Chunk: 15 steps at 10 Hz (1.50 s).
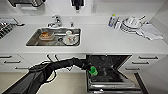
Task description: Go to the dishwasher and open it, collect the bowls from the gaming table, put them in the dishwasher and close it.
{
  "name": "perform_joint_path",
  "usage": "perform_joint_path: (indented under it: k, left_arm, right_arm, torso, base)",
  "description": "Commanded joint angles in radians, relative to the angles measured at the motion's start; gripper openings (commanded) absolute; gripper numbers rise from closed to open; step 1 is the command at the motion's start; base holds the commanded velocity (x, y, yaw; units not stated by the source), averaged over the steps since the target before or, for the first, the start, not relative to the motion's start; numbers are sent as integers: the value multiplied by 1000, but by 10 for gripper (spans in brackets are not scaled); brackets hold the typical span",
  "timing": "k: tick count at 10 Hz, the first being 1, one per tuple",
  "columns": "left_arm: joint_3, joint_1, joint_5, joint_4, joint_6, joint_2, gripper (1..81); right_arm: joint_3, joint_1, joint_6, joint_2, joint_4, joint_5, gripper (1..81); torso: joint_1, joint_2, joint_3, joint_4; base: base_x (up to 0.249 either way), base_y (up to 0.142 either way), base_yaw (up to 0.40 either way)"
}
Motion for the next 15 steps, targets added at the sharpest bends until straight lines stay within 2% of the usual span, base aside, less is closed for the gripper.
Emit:
perform_joint_path:
  k: [1, 2, 4, 5, 8, 9, 11, 12, 13, 15]
  left_arm:
    - [-45, -151, 35, -2, 1, 93, 10]
    - [-36, -149, -6, -14, -1, 101, 10]
    - [-19, -145, -103, -77, -1, 118, 10]
    - [-16, -145, -117, -92, -1, 129, 10]
    - [-16, -145, -125, -92, -1, 155, 10]
    - [-13, -140, -123, -94, -1, 155, 811]
    - [33, -110, -116, -91, 2, 118, 811]
    - [109, -84, -116, -89, 4, 54, 811]
    - [199, -60, -114, -74, 11, -31, 811]
    - [421, -20, -113, -6, 10, -265, 811]
  right_arm:
    - [18, 5, -3, -24, -8, -83, 10]
    - [21, 5, -3, -24, -8, -83, 10]
    - [18, 6, -3, -19, -8, -83, 10]
    - [15, 6, -3, -18, -8, -83, 10]
    - [13, 11, -1, -10, -8, -83, 10]
    - [13, 14, -1, -7, -8, -83, 10]
    - [18, 26, 3, -6, -8, -82, 10]
    - [36, 39, 4, -16, -7, -82, 10]
    - [105, 63, 4, -54, -8, -83, 10]
    - [283, 112, 4, -179, -5, -82, 10]
  torso:
    - [0, 0, 0, 0]
    - [0, 0, 0, 0]
    - [0, 0, 0, 0]
    - [0, 0, 0, 0]
    - [0, 0, 0, 0]
    - [0, 0, 0, 0]
    - [0, 0, 0, 0]
    - [0, 0, 0, 0]
    - [0, 0, 0, 0]
    - [0, 0, 0, 0]
  base:
    - [0, 0, 0]
    - [0, 0, 0]
    - [0, 0, 0]
    - [0, 0, 0]
    - [0, 0, 0]
    - [0, 0, 0]
    - [0, 0, 0]
    - [0, 0, 0]
    - [0, 0, 0]
    - [0, 0, 0]
